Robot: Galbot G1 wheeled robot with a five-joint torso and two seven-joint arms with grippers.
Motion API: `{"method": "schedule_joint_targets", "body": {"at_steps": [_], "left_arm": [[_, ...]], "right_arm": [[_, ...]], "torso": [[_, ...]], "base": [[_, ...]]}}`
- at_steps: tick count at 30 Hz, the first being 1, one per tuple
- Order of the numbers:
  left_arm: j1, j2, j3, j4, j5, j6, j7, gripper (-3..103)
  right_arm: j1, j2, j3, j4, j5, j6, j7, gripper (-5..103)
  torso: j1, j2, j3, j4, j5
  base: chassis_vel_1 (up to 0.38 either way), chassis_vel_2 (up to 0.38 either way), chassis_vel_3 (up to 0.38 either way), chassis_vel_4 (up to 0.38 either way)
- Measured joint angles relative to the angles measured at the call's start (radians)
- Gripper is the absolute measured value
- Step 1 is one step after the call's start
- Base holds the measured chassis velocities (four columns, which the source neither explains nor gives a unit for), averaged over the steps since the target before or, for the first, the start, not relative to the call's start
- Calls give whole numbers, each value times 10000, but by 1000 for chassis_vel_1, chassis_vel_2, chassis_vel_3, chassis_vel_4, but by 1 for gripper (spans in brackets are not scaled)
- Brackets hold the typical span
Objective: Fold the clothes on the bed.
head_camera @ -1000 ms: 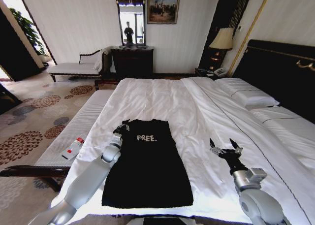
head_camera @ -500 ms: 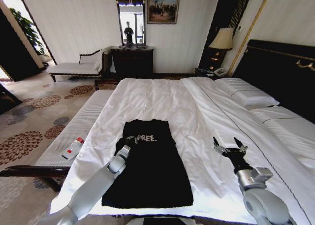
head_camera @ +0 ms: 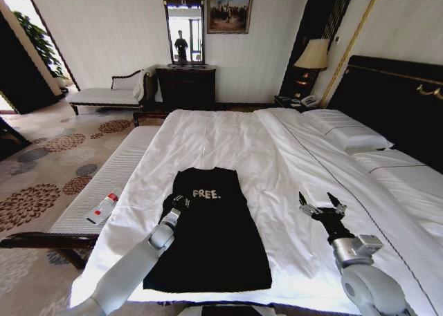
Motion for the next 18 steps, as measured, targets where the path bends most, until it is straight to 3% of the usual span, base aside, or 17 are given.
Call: {"method": "schedule_joint_targets", "body": {"at_steps": [3,5,9,11,13,15,18], "left_arm": [[242,213,-34,-303,40,20,20,45],[334,280,-55,-389,59,19,24,45],[819,549,-284,-733,227,-45,48,67],[904,588,-349,-800,241,-62,54,67],[1244,692,-673,-1000,249,-155,65,83],[1315,705,-766,-1033,237,-180,64,83],[1717,808,-1399,-1361,-222,-222,-6,97]], "right_arm": [[-4,13,-24,7,-10,0,0,100],[3,4,-31,9,-11,-1,0,100],[72,-75,-73,11,-9,-18,8,100],[83,-83,-88,11,-9,-22,9,100],[147,-98,-186,-11,-9,-40,20,100],[166,-99,-213,-20,-9,-45,24,100],[266,-99,-372,-53,-19,-78,39,100]], "torso": [[0,0,0,1,1],[0,0,0,0,0],[0,-1,0,2,-1],[0,0,0,1,-1],[0,0,0,1,0],[0,0,0,1,-1],[1,0,0,2,-1]], "base": [[0,0,0,0],[0,0,0,0],[0,0,0,0],[0,0,0,0],[0,0,0,0],[0,0,0,0],[0,0,0,0]]}}
